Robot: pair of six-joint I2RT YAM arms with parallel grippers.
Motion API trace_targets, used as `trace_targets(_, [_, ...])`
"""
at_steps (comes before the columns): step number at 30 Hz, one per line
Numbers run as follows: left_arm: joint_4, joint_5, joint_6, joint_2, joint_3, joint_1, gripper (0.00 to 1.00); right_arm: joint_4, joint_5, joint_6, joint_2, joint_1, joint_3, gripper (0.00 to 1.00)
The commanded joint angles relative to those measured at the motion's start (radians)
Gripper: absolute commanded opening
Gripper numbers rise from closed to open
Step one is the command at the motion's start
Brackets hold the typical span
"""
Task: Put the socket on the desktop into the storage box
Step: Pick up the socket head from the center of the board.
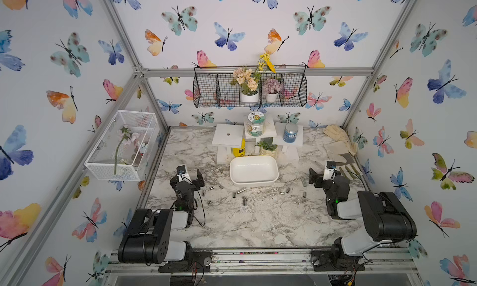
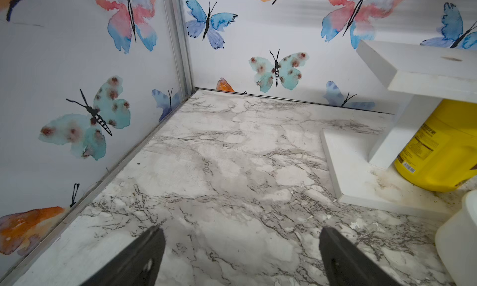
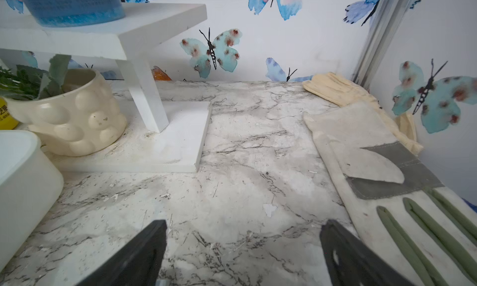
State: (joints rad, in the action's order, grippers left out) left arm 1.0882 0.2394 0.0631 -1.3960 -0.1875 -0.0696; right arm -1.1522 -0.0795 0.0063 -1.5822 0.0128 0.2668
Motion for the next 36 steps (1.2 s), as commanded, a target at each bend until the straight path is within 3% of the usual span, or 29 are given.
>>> trace_targets(1, [0.002,0.02,-0.008,-0.005,-0.01,-0.002,0.99,0.002,-0.017,-0.009,0.001,0.003,0.012,0.98])
trace_targets(28, [0.012,0.025,-0.006,0.002,-0.006,-0.002,0.99,0.003,0.01,0.002,0.007,0.003,0.029,0.98])
trace_targets(31, [-0.202,0.061,0.011,0.059,-0.106,-0.001,0.99,0.341,0.045,0.017,0.081,0.003,0.175,0.98])
trace_targets(34, [-0.374,0.035,-0.003,0.09,-0.198,0.0,0.99,0.443,0.01,0.013,0.109,0.003,0.241,0.98])
trace_targets(36, [-0.46,0.059,0.036,0.112,-0.24,-0.001,0.99,0.486,0.035,0.081,0.143,0.003,0.27,0.98])
